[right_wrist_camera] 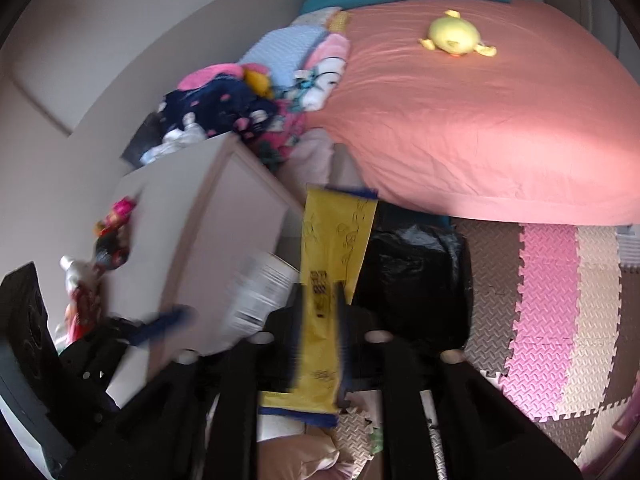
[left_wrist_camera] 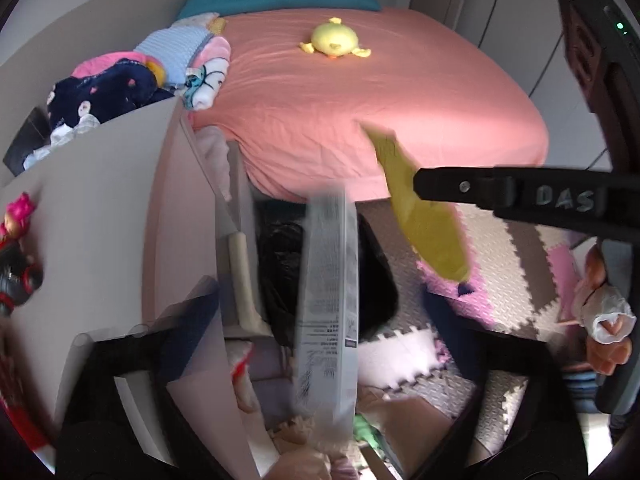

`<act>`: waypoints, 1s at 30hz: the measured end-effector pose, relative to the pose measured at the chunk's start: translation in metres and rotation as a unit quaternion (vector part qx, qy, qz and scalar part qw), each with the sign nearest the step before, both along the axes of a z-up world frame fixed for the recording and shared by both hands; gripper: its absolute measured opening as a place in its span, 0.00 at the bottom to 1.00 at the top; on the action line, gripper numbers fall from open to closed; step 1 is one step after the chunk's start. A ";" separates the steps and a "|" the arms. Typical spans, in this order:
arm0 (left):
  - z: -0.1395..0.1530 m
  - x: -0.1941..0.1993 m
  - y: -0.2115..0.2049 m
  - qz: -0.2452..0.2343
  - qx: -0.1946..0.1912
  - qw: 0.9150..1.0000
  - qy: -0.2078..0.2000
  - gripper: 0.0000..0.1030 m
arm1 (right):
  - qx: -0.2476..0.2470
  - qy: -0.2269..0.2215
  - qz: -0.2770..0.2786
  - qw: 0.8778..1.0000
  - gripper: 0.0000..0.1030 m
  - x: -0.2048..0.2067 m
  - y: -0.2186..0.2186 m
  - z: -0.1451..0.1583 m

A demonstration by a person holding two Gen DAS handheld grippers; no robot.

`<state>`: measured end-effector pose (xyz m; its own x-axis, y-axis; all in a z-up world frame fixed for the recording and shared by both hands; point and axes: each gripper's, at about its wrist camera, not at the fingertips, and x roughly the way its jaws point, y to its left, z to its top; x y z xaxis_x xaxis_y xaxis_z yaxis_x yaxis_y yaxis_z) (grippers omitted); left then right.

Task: Collect trash
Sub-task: 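Carry both items to the black bin and open both tools to drop them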

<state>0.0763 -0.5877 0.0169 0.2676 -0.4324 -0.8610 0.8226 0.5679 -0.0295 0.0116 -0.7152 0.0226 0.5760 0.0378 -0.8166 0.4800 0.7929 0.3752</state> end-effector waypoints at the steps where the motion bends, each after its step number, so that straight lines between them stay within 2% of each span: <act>1: -0.005 0.002 -0.007 -0.004 0.009 1.000 -0.004 0.94 | -0.015 0.000 -0.008 1.000 0.54 0.002 -0.007 -0.001; 3: -0.012 0.006 -0.018 -0.011 0.023 1.000 -0.003 0.94 | -0.022 0.001 -0.019 1.000 0.54 0.006 -0.018 -0.003; 7: -0.016 0.015 -0.024 -0.019 0.035 0.999 0.008 0.94 | -0.004 0.011 -0.030 0.999 0.54 0.014 -0.035 -0.007; 14: 0.007 0.028 -0.014 0.001 0.024 0.999 0.034 0.94 | -0.008 0.033 -0.018 0.999 0.54 0.026 -0.033 0.016; 22: 0.047 0.037 0.024 0.049 -0.003 0.997 0.052 0.94 | -0.008 0.034 0.018 0.999 0.54 0.040 -0.008 0.055; 30: 0.078 0.049 0.093 0.128 -0.019 0.991 0.043 0.94 | -0.001 0.023 0.082 0.996 0.54 0.064 0.047 0.079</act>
